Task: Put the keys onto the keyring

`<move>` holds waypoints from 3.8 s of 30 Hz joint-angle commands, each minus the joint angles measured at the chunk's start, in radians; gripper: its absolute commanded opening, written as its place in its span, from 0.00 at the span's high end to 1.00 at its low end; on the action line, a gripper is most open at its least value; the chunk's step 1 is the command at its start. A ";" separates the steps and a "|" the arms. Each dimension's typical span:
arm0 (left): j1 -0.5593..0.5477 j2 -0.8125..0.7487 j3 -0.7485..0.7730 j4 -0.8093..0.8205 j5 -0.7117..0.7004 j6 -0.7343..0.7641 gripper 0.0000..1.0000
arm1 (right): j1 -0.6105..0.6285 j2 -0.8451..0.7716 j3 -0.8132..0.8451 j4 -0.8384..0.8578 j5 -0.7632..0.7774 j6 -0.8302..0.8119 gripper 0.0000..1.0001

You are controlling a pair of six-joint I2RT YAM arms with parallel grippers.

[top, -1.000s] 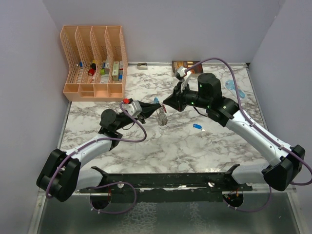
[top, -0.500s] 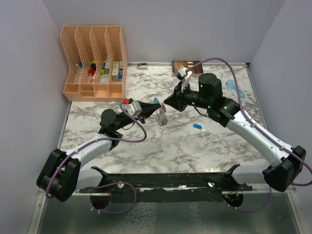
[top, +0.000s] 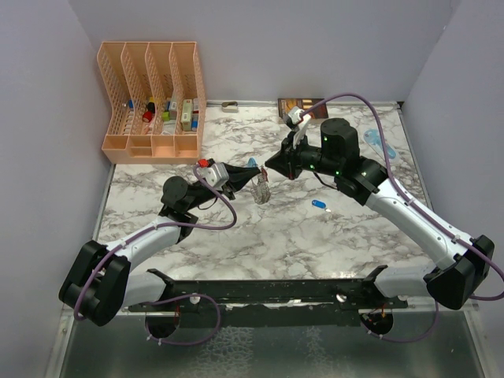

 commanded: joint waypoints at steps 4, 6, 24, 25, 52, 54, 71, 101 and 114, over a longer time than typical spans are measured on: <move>-0.004 -0.017 0.037 0.055 -0.007 -0.027 1.00 | 0.007 -0.009 0.006 0.017 0.033 0.006 0.99; -0.004 -0.017 0.038 0.056 -0.008 -0.033 1.00 | 0.007 -0.012 0.003 0.019 0.039 0.006 0.99; -0.006 -0.007 0.051 0.035 -0.020 -0.050 1.00 | 0.006 -0.025 -0.011 0.035 0.034 0.016 0.99; -0.006 -0.007 0.050 0.033 -0.021 -0.044 1.00 | 0.007 -0.027 -0.011 0.032 0.040 0.015 0.99; 0.242 -0.215 -0.032 -0.311 -0.199 0.033 1.00 | 0.034 0.573 0.206 -0.264 0.309 0.207 0.50; 0.241 -0.228 -0.039 -0.319 -0.201 0.043 1.00 | 0.053 0.602 0.249 -0.298 0.338 0.215 0.54; 0.246 -0.260 -0.062 -0.310 -0.219 0.051 1.00 | 0.081 0.763 0.298 -0.383 0.399 0.335 0.62; 0.251 -0.259 -0.067 -0.287 -0.226 0.043 1.00 | 0.079 0.844 0.326 -0.416 0.482 0.308 0.99; 0.251 -0.208 -0.018 -0.246 -0.071 0.042 1.00 | -0.116 0.307 0.038 -0.194 0.172 0.131 0.99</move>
